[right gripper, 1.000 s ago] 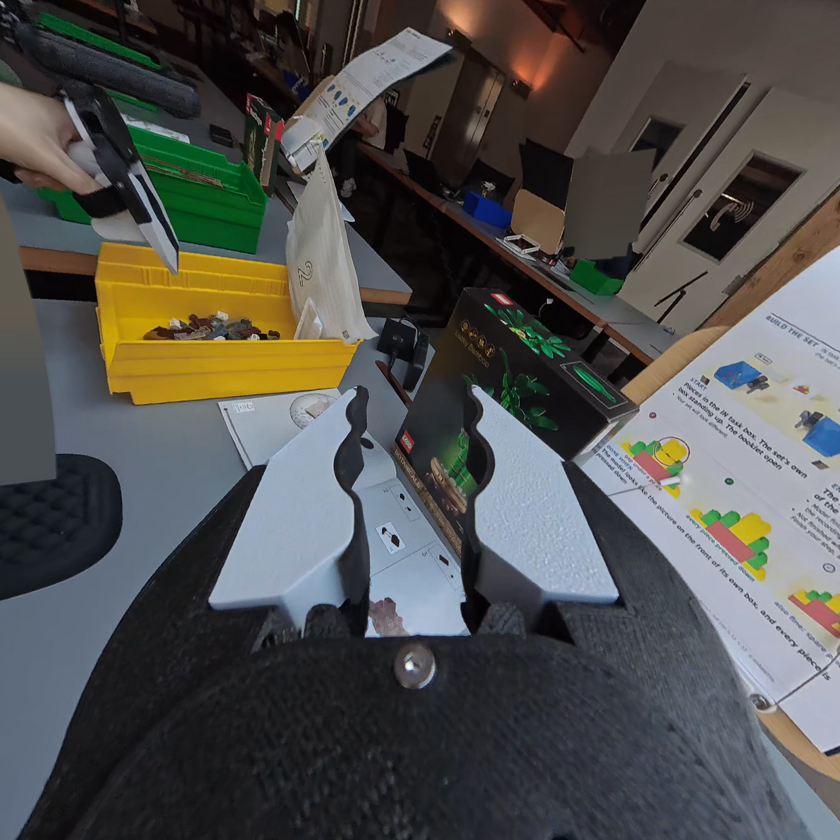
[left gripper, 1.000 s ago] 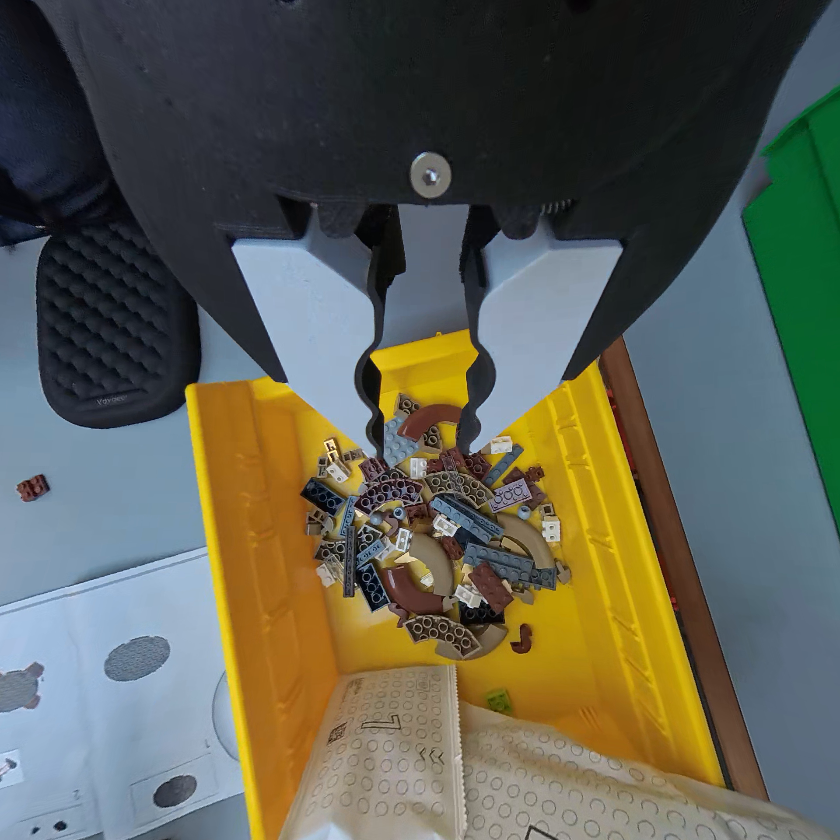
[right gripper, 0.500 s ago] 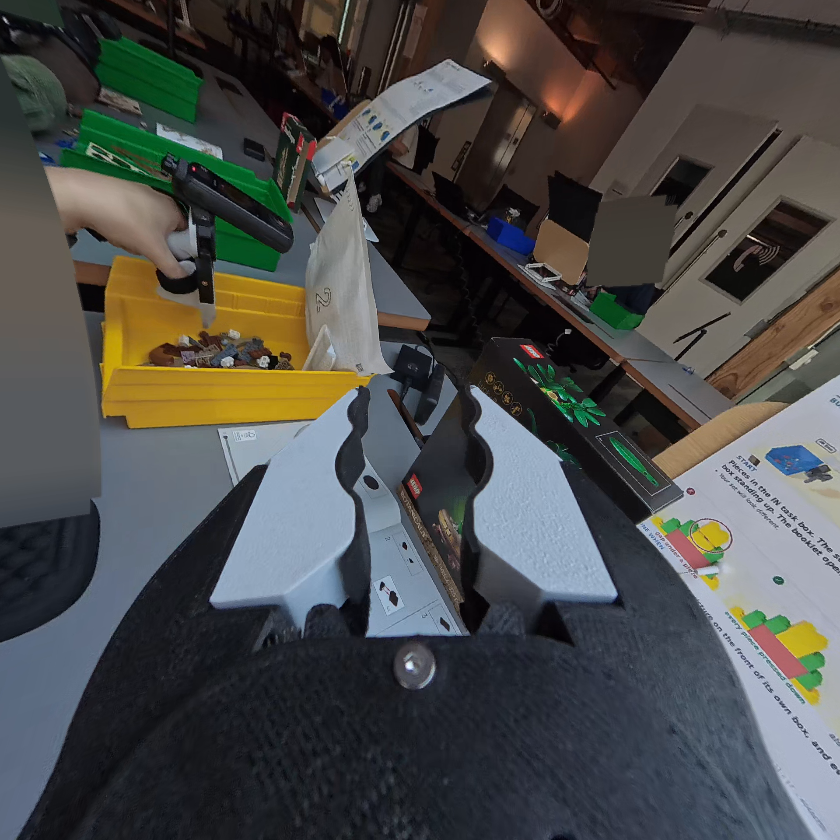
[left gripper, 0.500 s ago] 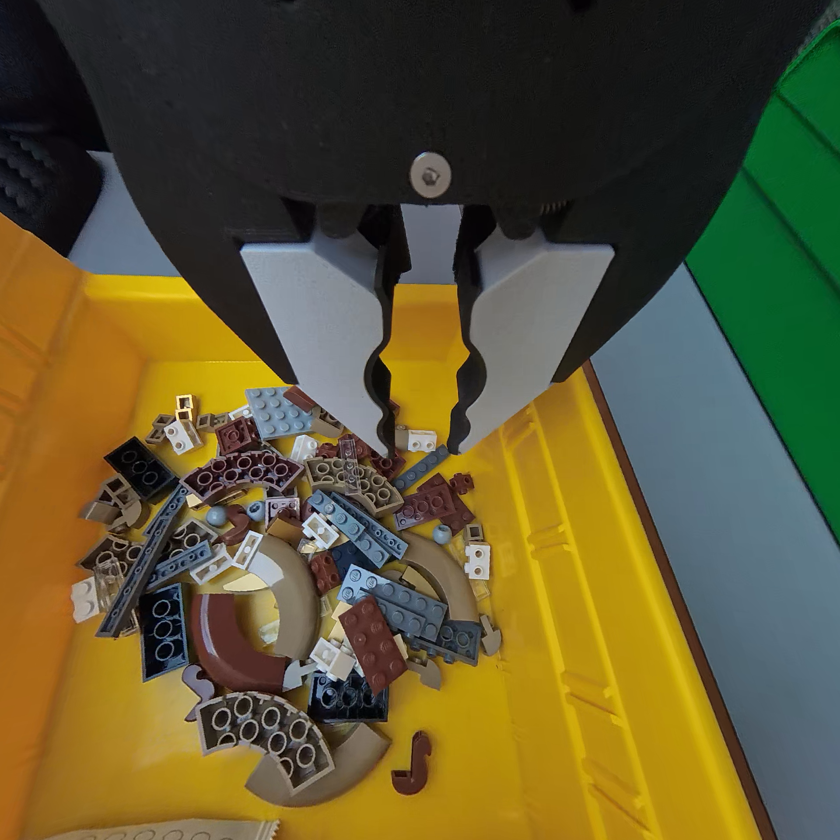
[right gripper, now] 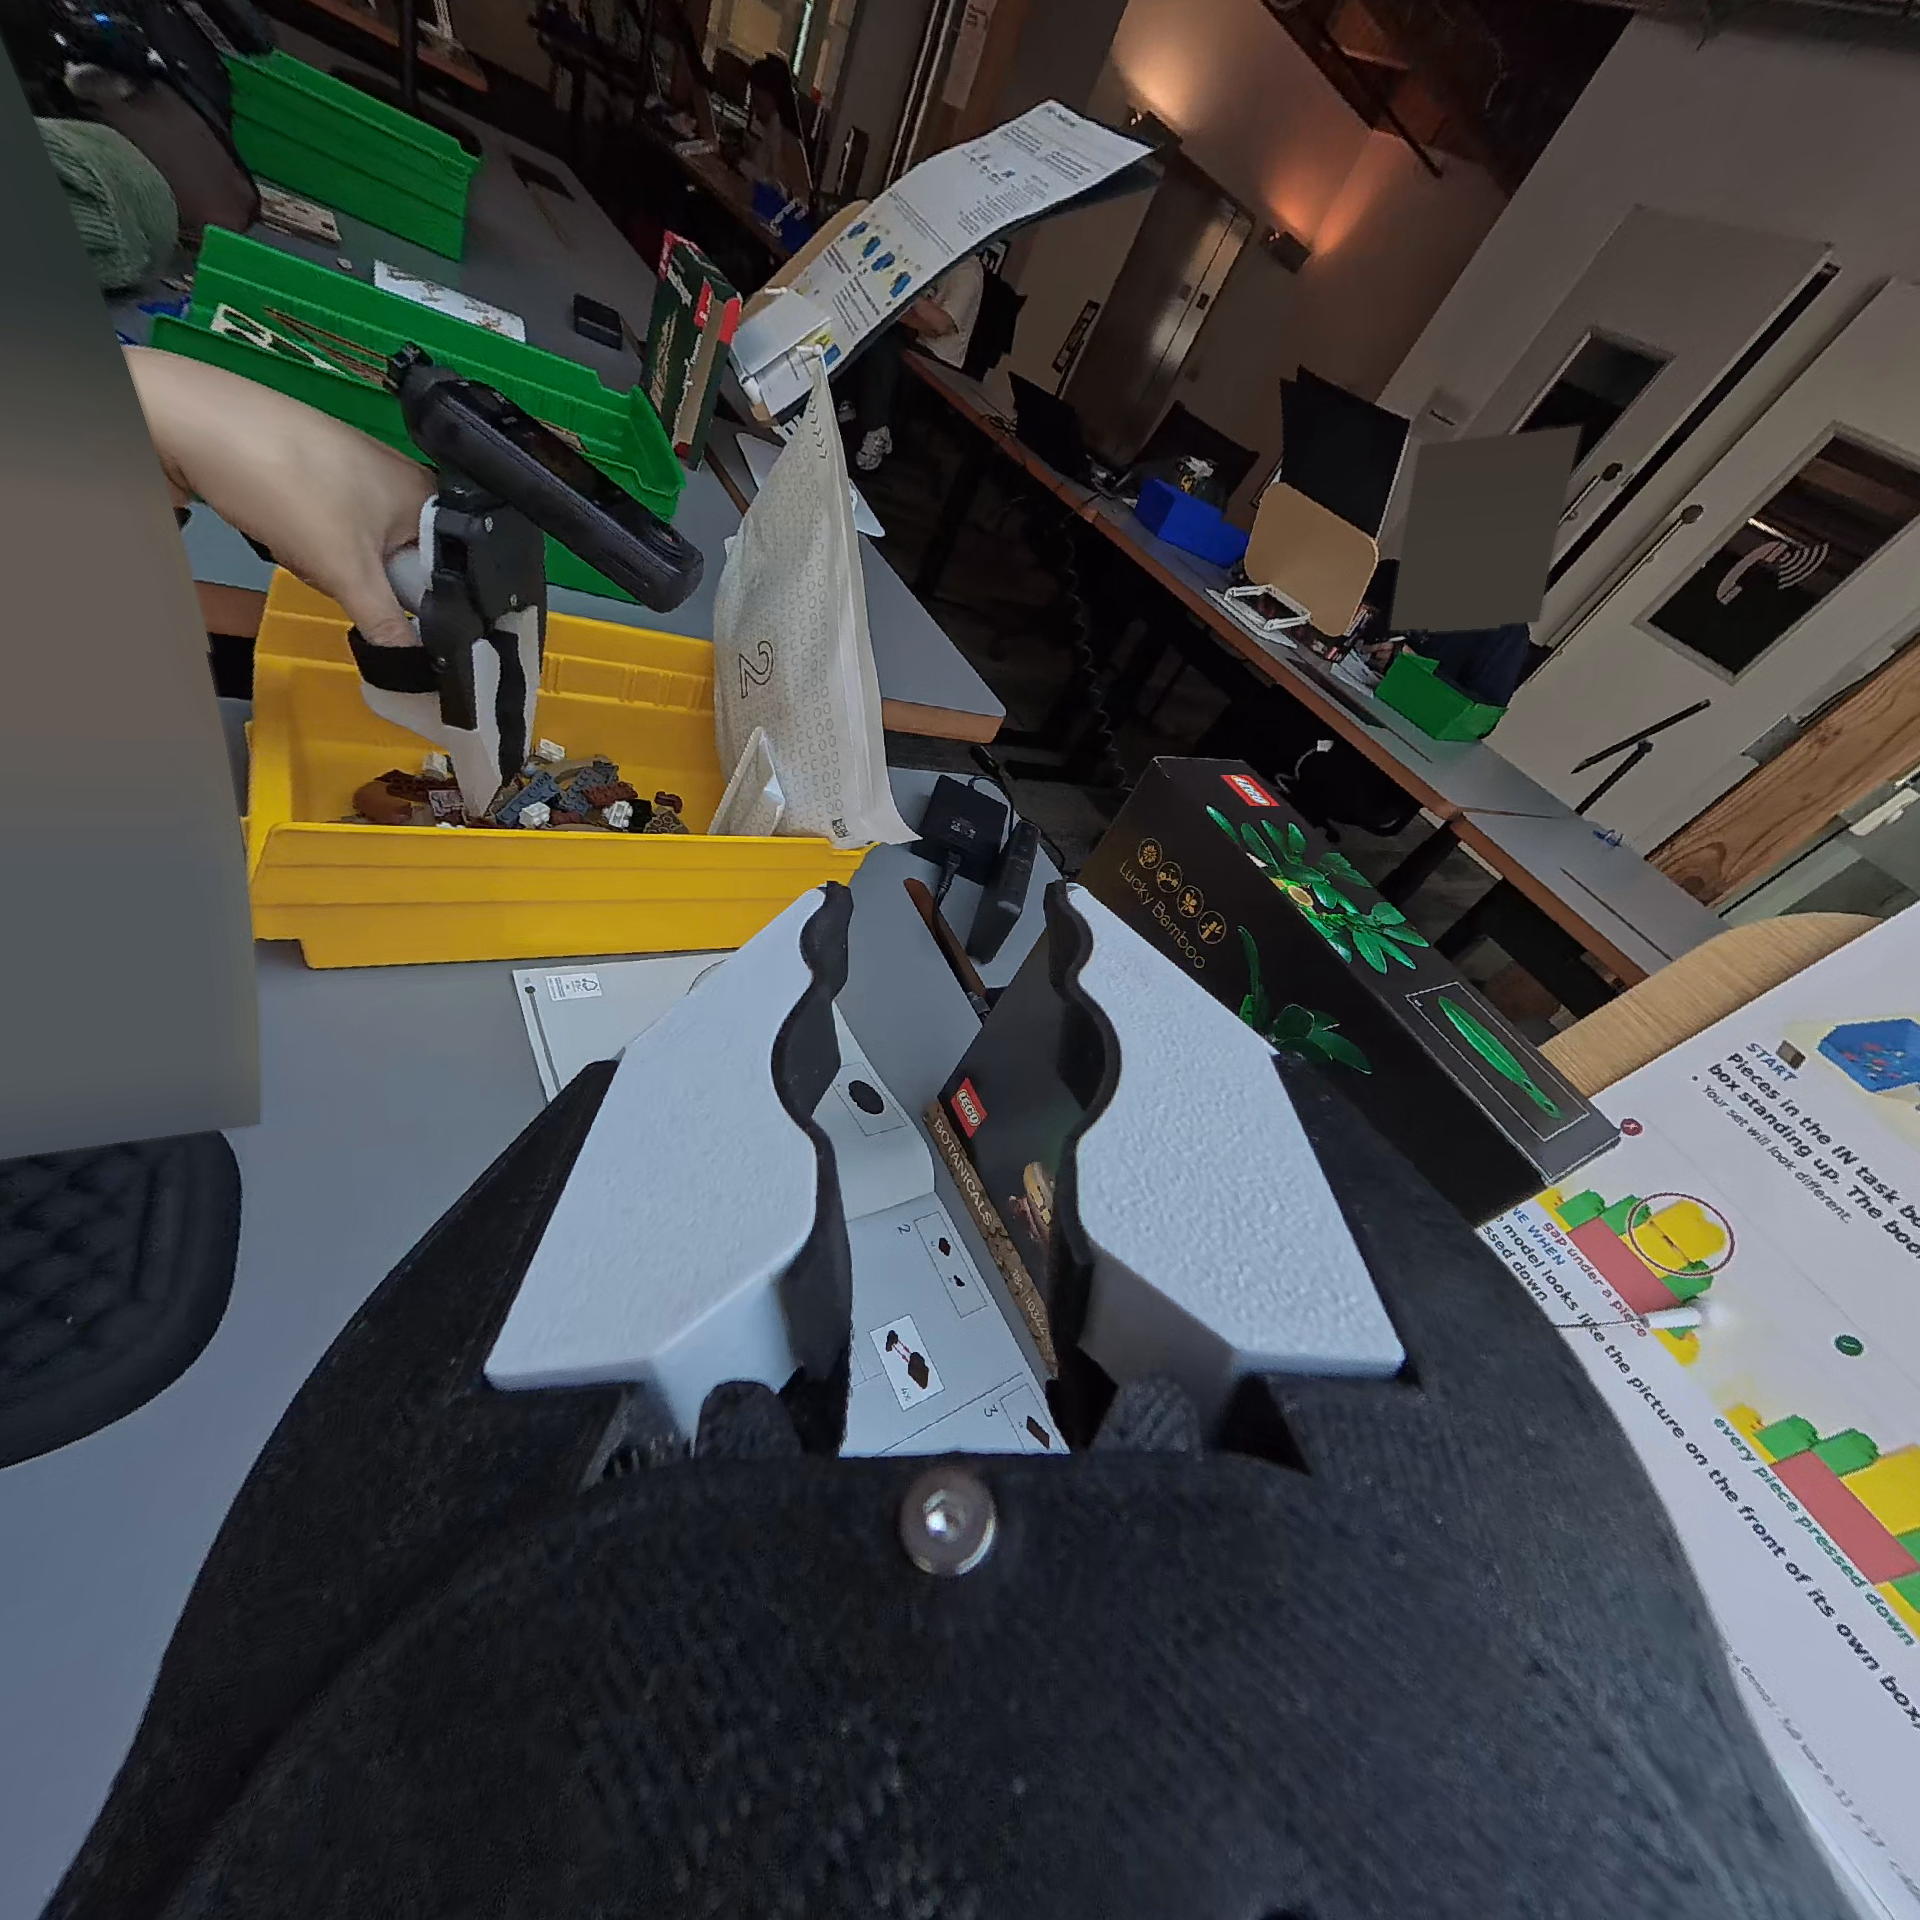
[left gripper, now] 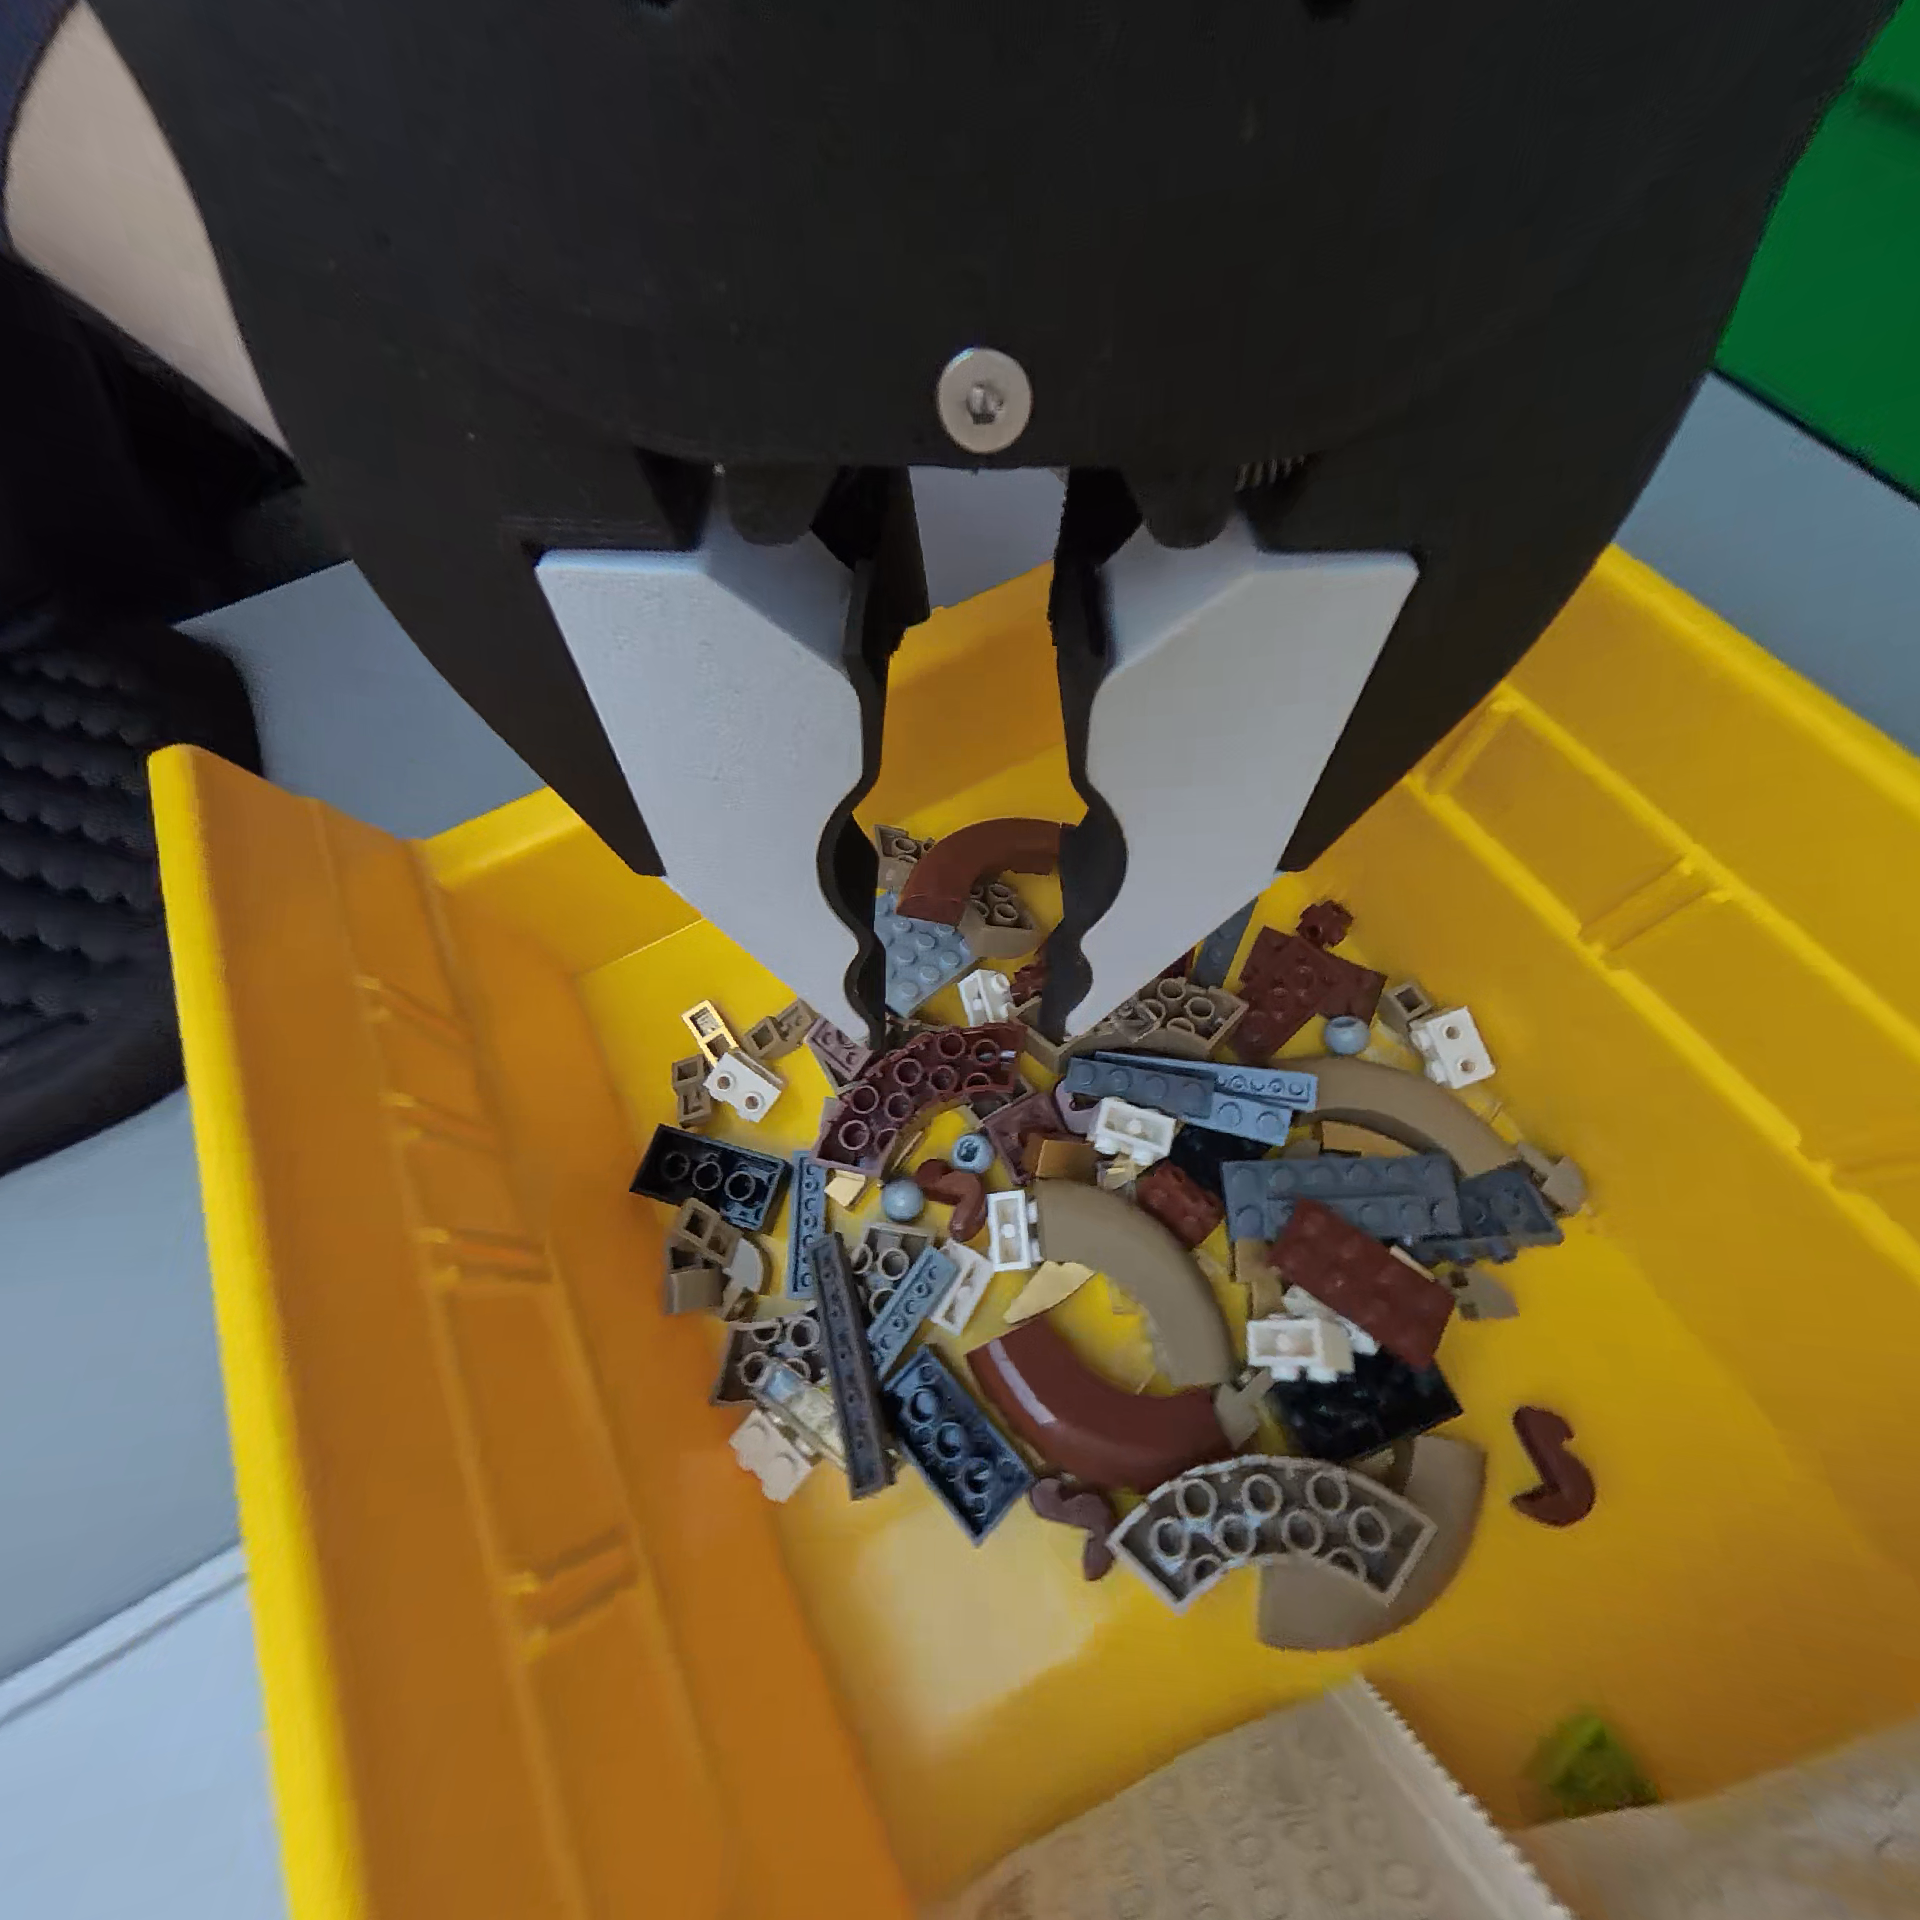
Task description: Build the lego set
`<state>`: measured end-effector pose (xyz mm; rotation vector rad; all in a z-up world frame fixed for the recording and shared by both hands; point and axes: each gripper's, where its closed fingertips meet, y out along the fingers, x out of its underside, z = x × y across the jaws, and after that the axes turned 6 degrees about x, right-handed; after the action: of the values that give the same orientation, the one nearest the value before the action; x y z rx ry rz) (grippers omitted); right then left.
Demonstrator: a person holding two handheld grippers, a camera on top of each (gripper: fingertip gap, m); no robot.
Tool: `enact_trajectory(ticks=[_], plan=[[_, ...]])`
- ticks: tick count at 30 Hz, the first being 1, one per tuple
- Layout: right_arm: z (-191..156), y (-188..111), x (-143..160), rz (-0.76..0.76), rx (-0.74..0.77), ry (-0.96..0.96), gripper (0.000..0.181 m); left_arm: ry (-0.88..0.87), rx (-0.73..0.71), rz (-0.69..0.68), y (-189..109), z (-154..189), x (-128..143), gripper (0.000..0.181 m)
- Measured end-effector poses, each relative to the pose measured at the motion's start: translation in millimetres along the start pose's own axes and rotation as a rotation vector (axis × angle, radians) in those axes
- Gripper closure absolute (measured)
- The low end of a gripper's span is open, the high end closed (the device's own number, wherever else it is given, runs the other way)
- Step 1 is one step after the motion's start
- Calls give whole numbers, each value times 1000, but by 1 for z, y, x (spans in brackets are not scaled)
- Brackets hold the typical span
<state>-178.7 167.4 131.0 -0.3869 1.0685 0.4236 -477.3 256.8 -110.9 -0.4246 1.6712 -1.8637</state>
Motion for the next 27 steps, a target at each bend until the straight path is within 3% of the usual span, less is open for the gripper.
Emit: enact_trajectory(ticks=[4, 10, 14, 18, 21, 27], plan=[[-3, 0, 1, -12, -2, -15, 143, 90, 70, 20, 3, 1, 5, 140], [-3, -1, 1, -10, -2, -19, 143, 107, 157, 112, -6, -2, 12, 143], [-1, -2, 1, -8, -8, -4, 143, 240, 171, 93, 1, 13, 10, 149], [-1, -3, 1, -6, -10, -6, 143, 266, 215, -9, 13, 27, 17, 151], [-1, -3, 1, -6, -10, -8, 143, 229, 138, -76, 18, 15, 25, 150], [2, -4, 1, -7, -4, -7, 143, 210, -27, 26, 11, -19, 4, 152]])
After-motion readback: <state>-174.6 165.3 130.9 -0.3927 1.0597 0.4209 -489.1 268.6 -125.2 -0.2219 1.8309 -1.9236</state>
